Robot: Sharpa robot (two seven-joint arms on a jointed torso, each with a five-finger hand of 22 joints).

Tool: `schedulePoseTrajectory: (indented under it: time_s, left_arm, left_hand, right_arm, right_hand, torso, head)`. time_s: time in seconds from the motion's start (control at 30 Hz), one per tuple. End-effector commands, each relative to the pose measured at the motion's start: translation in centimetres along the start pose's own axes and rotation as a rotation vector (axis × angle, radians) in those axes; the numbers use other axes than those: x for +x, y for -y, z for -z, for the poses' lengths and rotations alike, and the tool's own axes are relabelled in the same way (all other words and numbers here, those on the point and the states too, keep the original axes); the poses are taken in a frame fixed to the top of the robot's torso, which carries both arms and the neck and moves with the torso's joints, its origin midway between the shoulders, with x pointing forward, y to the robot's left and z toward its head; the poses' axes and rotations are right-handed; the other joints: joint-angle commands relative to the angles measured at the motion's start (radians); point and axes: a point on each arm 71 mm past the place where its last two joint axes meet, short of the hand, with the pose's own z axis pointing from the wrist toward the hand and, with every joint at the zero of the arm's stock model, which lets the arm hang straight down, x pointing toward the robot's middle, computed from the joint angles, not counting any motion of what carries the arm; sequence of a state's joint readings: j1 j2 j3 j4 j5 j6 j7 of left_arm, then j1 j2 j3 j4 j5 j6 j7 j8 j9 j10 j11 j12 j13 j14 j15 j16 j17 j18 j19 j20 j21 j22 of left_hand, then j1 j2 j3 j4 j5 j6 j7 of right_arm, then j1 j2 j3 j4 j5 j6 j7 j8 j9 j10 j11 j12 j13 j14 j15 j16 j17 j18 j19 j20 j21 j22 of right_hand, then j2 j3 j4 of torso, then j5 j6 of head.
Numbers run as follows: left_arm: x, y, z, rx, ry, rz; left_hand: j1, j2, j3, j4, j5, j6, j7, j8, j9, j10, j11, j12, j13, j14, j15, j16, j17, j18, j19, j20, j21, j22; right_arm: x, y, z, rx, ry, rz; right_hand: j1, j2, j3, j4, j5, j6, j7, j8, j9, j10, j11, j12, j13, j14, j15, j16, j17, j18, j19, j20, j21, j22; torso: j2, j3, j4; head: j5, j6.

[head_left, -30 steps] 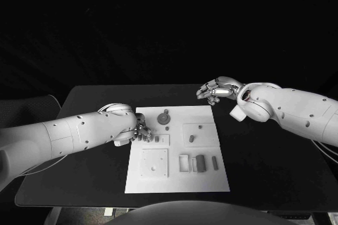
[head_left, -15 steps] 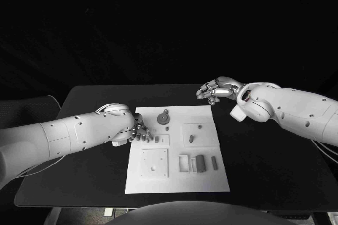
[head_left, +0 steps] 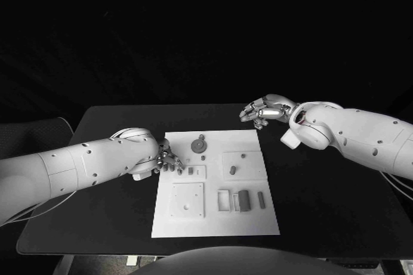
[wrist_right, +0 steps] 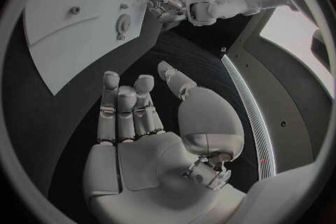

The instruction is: Assemble the parts on the task board

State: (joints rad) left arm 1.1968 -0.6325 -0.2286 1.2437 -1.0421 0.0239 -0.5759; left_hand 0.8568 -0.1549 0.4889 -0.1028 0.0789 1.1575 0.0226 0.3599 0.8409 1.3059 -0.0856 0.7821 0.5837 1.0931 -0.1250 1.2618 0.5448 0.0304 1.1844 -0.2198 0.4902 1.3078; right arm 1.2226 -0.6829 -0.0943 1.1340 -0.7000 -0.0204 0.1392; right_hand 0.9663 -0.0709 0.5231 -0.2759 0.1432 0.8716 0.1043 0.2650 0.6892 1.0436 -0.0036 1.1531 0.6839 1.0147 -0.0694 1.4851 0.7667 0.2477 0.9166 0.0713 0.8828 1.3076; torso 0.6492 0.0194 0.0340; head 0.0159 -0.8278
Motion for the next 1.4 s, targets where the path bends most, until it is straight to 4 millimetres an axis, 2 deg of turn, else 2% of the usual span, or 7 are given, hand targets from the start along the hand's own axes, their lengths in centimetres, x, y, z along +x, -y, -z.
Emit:
schedulePoseTrajectory:
  time_s: [0.03, 0.13, 0.3, 0.57, 0.97, 1.1, 1.4]
  left_arm:
    - [-1.1, 0.1, 0.3, 0.047, 0.046, 0.155]
    - [-1.9, 0.2, 0.6, 0.094, 0.059, 0.264]
    - [-2.9, 0.6, 0.8, 0.193, 0.056, 0.432]
    - [-4.9, 2.2, 1.1, 0.458, 0.242, 0.551]
    - [-3.4, 5.1, 1.2, 0.675, 0.401, -0.042]
    - [-2.7, 6.5, 1.4, 0.726, 0.447, -0.188]
    - [-1.5, 7.6, 1.6, 0.776, 0.484, -0.329]
  left_hand:
    - [0.013, 0.012, 0.000, -0.020, 0.023, -0.017, 0.004, -0.014, -0.005, -0.013, 0.007, -0.005, -0.006, -0.011, 0.000, -0.009, -0.005, 0.002, -0.009, 0.002, -0.008, 0.014]
    - [0.025, 0.019, 0.001, -0.049, 0.077, -0.084, 0.033, -0.054, -0.028, -0.048, 0.033, -0.024, -0.017, -0.043, 0.011, -0.031, -0.016, -0.006, -0.034, 0.010, -0.027, 0.007]
    - [0.038, 0.026, 0.018, -0.087, 0.089, -0.148, 0.071, -0.093, -0.060, -0.128, 0.073, -0.093, -0.058, -0.116, 0.051, -0.099, -0.053, -0.017, -0.111, 0.044, -0.090, -0.020]
    - [0.182, 0.079, 0.091, -0.182, 0.130, -0.223, 0.123, -0.126, -0.124, -0.247, 0.169, -0.326, -0.208, -0.218, 0.170, -0.299, -0.163, 0.017, -0.217, 0.163, -0.224, -0.109]
    - [0.317, 0.018, 0.108, -0.183, -0.017, -0.235, 0.105, -0.150, -0.204, -0.227, 0.200, -0.553, -0.332, -0.102, 0.133, -0.254, -0.115, 0.035, -0.098, 0.128, -0.187, -0.084]
    - [0.306, -0.027, 0.091, -0.178, -0.019, -0.242, 0.115, -0.157, -0.220, -0.229, 0.206, -0.591, -0.352, -0.106, 0.139, -0.259, -0.107, 0.038, -0.100, 0.134, -0.192, -0.081]
    - [0.343, -0.036, 0.082, -0.183, -0.019, -0.217, 0.114, -0.148, -0.243, -0.183, 0.198, -0.617, -0.364, -0.085, 0.128, -0.227, -0.074, 0.043, -0.073, 0.125, -0.176, -0.057]
  right_arm:
    - [0.1, 0.0, 0.0, -0.004, -0.012, -0.001]
    - [0.0, 0.1, 0.0, -0.004, -0.012, -0.001]
    - [0.0, 0.1, 0.1, -0.002, -0.011, -0.001]
    - [-0.1, 0.2, 0.1, -0.003, -0.008, -0.001]
    - [-0.2, 0.3, 0.2, -0.002, -0.007, 0.014]
    - [-0.2, 0.3, 0.1, -0.002, -0.008, 0.014]
    - [-0.1, 0.3, 0.1, -0.004, -0.011, 0.015]
  right_hand:
    - [-0.008, 0.000, 0.001, 0.003, -0.001, 0.046, 0.038, -0.003, -0.002, -0.170, 0.038, 0.005, -0.001, -0.004, 0.000, -0.004, -0.001, 0.014, 0.006, 0.002, -0.004, 0.016]
    - [-0.008, 0.000, 0.001, 0.003, -0.001, 0.044, 0.038, -0.005, -0.002, -0.170, 0.039, 0.005, -0.001, -0.004, 0.000, -0.004, -0.001, 0.014, 0.006, 0.002, -0.004, 0.016]
    - [-0.008, 0.000, 0.001, 0.003, -0.001, 0.041, 0.039, -0.007, -0.003, -0.170, 0.039, 0.005, -0.001, -0.004, 0.001, -0.004, -0.001, 0.014, 0.007, 0.002, -0.004, 0.016]
    - [-0.008, 0.000, 0.001, 0.003, -0.001, 0.040, 0.039, -0.007, -0.003, -0.170, 0.039, 0.005, -0.001, -0.004, 0.001, -0.004, -0.002, 0.014, 0.007, 0.002, -0.004, 0.016]
    - [-0.007, 0.001, 0.002, 0.003, -0.001, 0.039, 0.040, -0.008, -0.004, -0.170, 0.040, 0.006, -0.002, -0.004, 0.001, -0.004, -0.001, 0.014, 0.007, 0.002, -0.004, 0.016]
    - [-0.007, 0.001, 0.002, 0.003, -0.001, 0.039, 0.040, -0.008, -0.004, -0.170, 0.040, 0.006, -0.002, -0.004, 0.001, -0.003, -0.001, 0.014, 0.007, 0.002, -0.004, 0.016]
    - [-0.007, 0.001, 0.002, 0.002, -0.001, 0.038, 0.040, -0.008, -0.004, -0.170, 0.040, 0.006, -0.002, -0.003, 0.001, -0.003, -0.001, 0.014, 0.007, 0.002, -0.004, 0.016]
  torso:
    - [0.000, 0.0005, 0.0002]
    - [0.000, 0.0007, 0.0001]
    - [0.001, 0.0005, -0.0001]
    - [0.000, 0.0016, 0.0005]
    - [0.002, 0.0003, -0.0012]
    - [0.003, -0.0010, -0.0007]
    - [0.001, -0.0002, -0.0001]
  head:
    - [-0.001, 0.006]
    - [-0.002, 0.009]
    - [-0.004, 0.019]
    - [-0.007, 0.033]
    - [-0.009, 0.043]
    - [-0.009, 0.045]
    - [-0.010, 0.047]
